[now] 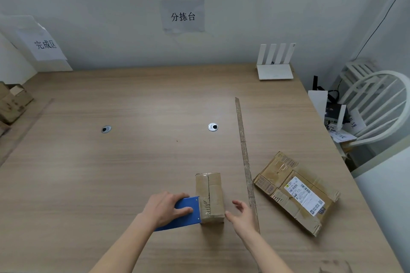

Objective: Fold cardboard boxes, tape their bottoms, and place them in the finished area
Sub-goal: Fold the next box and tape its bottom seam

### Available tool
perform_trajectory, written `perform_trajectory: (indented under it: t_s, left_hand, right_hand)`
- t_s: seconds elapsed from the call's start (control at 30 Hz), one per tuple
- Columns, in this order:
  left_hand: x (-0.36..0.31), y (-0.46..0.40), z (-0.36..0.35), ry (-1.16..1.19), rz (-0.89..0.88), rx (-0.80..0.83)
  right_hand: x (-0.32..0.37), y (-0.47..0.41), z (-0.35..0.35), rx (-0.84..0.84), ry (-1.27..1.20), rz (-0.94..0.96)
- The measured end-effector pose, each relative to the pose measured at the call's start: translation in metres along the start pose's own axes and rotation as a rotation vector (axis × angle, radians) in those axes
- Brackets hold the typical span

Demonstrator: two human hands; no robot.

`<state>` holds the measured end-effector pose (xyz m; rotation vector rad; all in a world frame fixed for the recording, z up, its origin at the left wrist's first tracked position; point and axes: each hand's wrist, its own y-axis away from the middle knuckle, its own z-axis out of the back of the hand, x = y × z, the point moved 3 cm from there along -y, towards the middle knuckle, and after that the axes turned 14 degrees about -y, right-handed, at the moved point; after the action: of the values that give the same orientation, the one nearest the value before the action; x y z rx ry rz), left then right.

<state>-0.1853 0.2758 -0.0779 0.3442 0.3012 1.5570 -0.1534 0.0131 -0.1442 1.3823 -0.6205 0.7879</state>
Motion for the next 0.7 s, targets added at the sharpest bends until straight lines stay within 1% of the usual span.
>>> perform_trajectory:
  t_s: [0.03,0.07,0.1,0.13,0.17,0.23,0.27,0.37,0.53,0.7]
  left_hand:
    - [-0.001,-0.001,0.0,0.004,-0.007,0.006]
    - [-0.001,-0.001,-0.001,0.012,-0.016,0.008]
    - [-0.001,-0.001,-0.001,0.021,-0.025,0.008]
    - [0.0,-0.002,0.0,0.031,-0.031,0.004]
    - [0.0,-0.002,0.0,0.042,-0.035,0.0]
    - [-0.002,-0.001,-0.002,0.059,-0.036,0.001]
    - [-0.002,-0.001,-0.003,0.069,-0.032,0.002]
    - [0.007,0.003,-0.002,0.097,-0.029,0.013]
    - [0.037,0.016,-0.004,0.107,0.022,0.055]
    - [0.028,0.011,-0.004,0.024,0.035,0.048]
  right_hand:
    - [0.001,0.001,0.002,-0.04,0.086,-0.001]
    - [0.005,0.004,0.002,-0.081,0.116,0.019]
    - [0.011,0.008,0.0,-0.095,0.096,0.07]
    - [0.017,0.01,-0.007,-0.074,0.066,0.126]
    - [0.022,0.013,-0.016,-0.016,0.05,0.168]
    - [0.025,0.018,-0.036,0.106,0.148,0.19]
    - [0.024,0.021,-0.042,0.132,0.218,0.198]
    - [0.021,0.02,-0.044,0.144,0.278,0.225]
    - [0.022,0.02,-0.045,0.133,0.266,0.208]
    - [0.025,0.021,-0.049,0.137,0.28,0.222]
